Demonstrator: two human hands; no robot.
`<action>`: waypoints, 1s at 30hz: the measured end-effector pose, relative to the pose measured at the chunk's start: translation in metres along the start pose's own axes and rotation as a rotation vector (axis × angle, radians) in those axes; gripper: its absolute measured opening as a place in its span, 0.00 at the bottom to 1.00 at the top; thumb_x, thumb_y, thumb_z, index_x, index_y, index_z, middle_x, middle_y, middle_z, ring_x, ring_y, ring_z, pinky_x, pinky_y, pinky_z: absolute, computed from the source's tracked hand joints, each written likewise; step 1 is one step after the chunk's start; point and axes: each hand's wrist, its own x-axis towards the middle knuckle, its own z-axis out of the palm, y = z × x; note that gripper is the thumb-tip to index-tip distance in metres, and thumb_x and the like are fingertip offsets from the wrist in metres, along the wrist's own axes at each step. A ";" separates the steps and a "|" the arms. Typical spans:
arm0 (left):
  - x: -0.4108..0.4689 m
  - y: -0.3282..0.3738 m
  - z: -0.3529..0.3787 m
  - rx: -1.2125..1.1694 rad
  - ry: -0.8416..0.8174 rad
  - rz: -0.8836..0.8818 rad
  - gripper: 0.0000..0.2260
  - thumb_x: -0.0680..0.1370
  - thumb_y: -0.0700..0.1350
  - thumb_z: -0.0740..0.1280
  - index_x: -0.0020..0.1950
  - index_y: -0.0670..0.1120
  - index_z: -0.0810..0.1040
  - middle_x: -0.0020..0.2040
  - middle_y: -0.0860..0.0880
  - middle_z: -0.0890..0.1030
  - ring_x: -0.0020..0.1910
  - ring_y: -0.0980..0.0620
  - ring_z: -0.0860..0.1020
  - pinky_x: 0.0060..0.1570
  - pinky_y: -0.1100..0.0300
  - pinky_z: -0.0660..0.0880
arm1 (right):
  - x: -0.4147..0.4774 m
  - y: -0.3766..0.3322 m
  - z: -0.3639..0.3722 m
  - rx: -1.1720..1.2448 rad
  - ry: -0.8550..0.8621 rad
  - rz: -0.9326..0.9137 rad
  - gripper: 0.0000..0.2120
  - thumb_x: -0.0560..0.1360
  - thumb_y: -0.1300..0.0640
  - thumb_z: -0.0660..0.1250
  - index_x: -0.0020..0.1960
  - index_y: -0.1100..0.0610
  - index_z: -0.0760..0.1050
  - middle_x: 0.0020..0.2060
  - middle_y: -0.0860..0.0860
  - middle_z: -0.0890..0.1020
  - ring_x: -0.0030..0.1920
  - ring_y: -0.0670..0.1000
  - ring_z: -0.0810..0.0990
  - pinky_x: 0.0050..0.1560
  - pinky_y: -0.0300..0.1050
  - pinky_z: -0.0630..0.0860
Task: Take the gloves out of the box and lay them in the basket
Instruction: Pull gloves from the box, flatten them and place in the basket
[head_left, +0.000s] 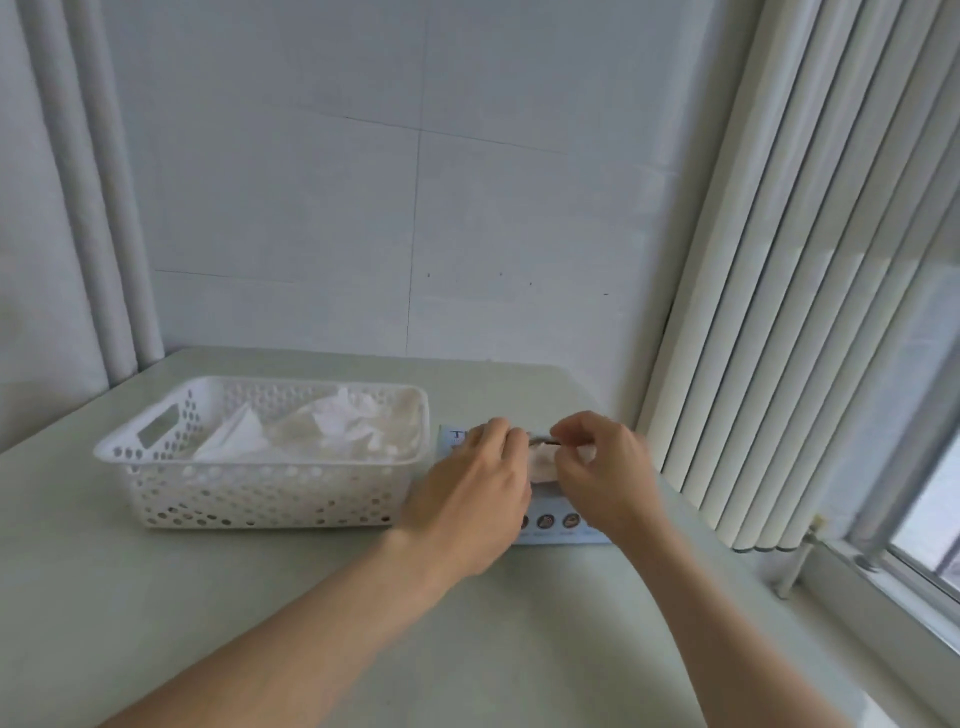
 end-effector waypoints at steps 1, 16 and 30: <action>-0.002 0.000 0.005 -0.014 0.031 -0.028 0.18 0.85 0.43 0.49 0.63 0.38 0.76 0.57 0.38 0.74 0.58 0.39 0.72 0.60 0.46 0.74 | -0.001 0.003 0.001 -0.013 -0.014 -0.007 0.17 0.73 0.65 0.66 0.56 0.50 0.85 0.51 0.44 0.85 0.54 0.47 0.81 0.64 0.49 0.77; -0.012 0.006 0.032 -0.233 0.187 -0.255 0.20 0.85 0.53 0.53 0.62 0.42 0.78 0.52 0.45 0.83 0.52 0.44 0.81 0.55 0.51 0.79 | 0.002 0.013 0.012 -0.027 0.067 -0.038 0.08 0.85 0.49 0.61 0.54 0.45 0.80 0.52 0.45 0.79 0.56 0.48 0.79 0.62 0.52 0.67; -0.014 0.002 0.037 -0.173 0.217 -0.161 0.18 0.86 0.55 0.55 0.73 0.53 0.73 0.53 0.49 0.75 0.49 0.45 0.78 0.50 0.52 0.76 | 0.003 -0.001 0.005 0.295 0.298 0.080 0.11 0.88 0.51 0.58 0.52 0.54 0.76 0.45 0.43 0.80 0.51 0.52 0.78 0.60 0.59 0.75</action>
